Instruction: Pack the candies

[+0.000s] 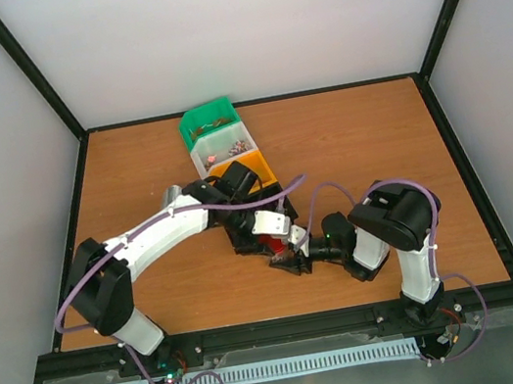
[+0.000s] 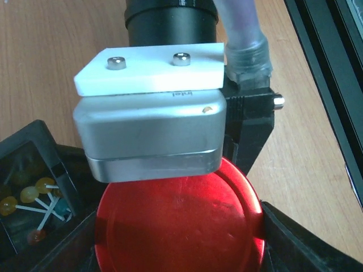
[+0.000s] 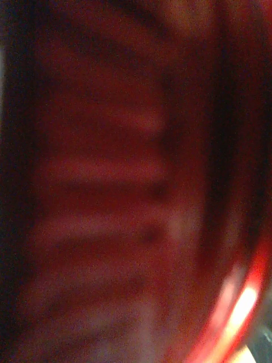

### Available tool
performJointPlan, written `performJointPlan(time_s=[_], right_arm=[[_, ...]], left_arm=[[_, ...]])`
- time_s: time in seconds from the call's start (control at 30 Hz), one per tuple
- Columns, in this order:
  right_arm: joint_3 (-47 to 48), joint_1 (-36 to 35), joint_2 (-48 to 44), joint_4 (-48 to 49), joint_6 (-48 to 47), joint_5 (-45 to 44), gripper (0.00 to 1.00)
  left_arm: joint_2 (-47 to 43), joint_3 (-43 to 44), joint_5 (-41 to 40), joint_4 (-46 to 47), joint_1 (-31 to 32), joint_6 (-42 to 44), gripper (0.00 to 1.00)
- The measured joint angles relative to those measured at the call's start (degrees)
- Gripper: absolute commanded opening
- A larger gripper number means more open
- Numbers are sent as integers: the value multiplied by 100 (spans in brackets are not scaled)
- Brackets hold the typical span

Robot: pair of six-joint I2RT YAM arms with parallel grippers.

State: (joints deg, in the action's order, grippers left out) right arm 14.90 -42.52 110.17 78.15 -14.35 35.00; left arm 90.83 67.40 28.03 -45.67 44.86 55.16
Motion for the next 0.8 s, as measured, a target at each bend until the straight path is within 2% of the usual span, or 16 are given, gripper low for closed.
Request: performJointPlan(time_s=[0.13, 0.33, 0.5, 0.67, 0.8], right_arm=[[0, 9, 0, -37, 24, 42, 50], [13, -2, 0, -31, 37, 122, 50], [22, -11, 0, -15, 79, 39, 50], [22, -4, 0, -15, 120, -79, 50], [22, -4, 0, -15, 131, -140, 50]], left_arm=[[208, 212, 35, -247, -11, 87, 82], [-448, -553, -22, 339, -11, -778, 88], [-1152, -1126, -297, 940, 26, -1805, 86], [-1137, -1165, -468, 1419, 160, -2566, 84], [-1088, -1196, -560, 1657, 267, -2844, 75]])
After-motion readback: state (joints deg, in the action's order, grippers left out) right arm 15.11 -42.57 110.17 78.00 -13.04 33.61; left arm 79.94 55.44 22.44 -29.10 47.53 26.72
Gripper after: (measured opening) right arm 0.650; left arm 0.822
